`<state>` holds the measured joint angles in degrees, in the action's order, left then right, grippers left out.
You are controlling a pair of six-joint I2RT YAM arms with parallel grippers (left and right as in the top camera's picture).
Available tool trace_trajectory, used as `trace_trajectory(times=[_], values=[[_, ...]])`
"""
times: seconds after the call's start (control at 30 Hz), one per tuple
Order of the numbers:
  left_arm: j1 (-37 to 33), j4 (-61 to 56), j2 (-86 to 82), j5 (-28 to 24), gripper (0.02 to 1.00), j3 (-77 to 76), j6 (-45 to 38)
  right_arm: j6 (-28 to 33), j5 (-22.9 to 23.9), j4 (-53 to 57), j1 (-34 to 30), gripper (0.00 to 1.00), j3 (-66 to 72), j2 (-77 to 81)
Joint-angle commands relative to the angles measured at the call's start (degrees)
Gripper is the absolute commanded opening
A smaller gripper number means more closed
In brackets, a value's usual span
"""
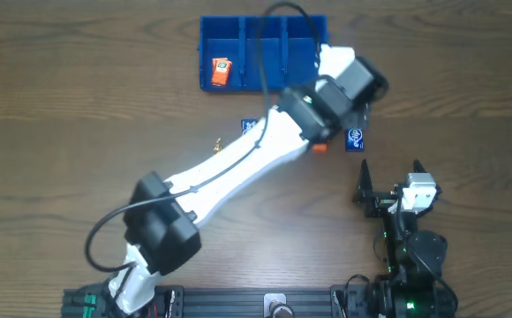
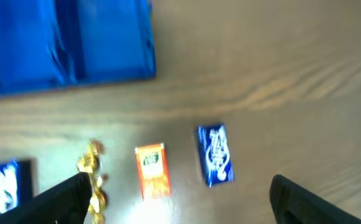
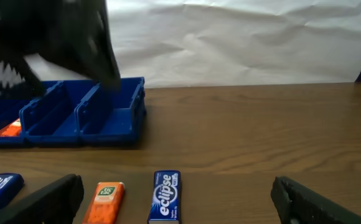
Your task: Sort Candies Into Trays
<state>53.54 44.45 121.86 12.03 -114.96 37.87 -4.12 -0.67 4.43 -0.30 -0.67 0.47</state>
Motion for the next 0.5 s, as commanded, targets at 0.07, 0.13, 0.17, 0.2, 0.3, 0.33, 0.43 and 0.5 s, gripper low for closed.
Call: trace_trajectory(times=[0.07,0.13,0.17,0.2,0.3,0.33,0.43,0.5], values=[[0.02,1.2,9.07,1.49,0.91,-0.31,7.48,-0.57,-0.33,0.2,-0.04,1.0,0.22,-0.31],[0.02,1.07,10.93,0.85,0.901,-0.31,8.55,-0.57,-0.33,0.2,-0.04,1.0,0.22,-0.31],[0.0,0.83,11.69,0.35,0.893,-0.31,8.55,-0.57,-0.33,0.2,-0.04,1.0,0.22,-0.31],[0.0,0.55,12.26,0.22,0.884,-0.28,8.68,-0.57,-0.33,0.2,-0.04,1.0,0.22,-0.31],[-0.15,0.35,14.51,-0.15,0.873,-0.28,9.86,-0.57,-0.33,0.2,-0.04,1.0,0.22,-0.31],[-0.26,0.31,14.91,-0.68,0.869,-0.28,9.99,-0.57,-0.33,0.17,-0.04,1.0,0.22,-0.31],[-0.76,-0.81,17.27,-3.02,0.858,-0.28,9.97,-0.57,-0.33,0.2,-0.04,1.0,0.22,-0.31],[-0.79,-1.25,18.23,-3.15,0.855,-0.28,10.05,-0.57,-0.33,0.17,-0.04,1.0,0.22,-0.31]])
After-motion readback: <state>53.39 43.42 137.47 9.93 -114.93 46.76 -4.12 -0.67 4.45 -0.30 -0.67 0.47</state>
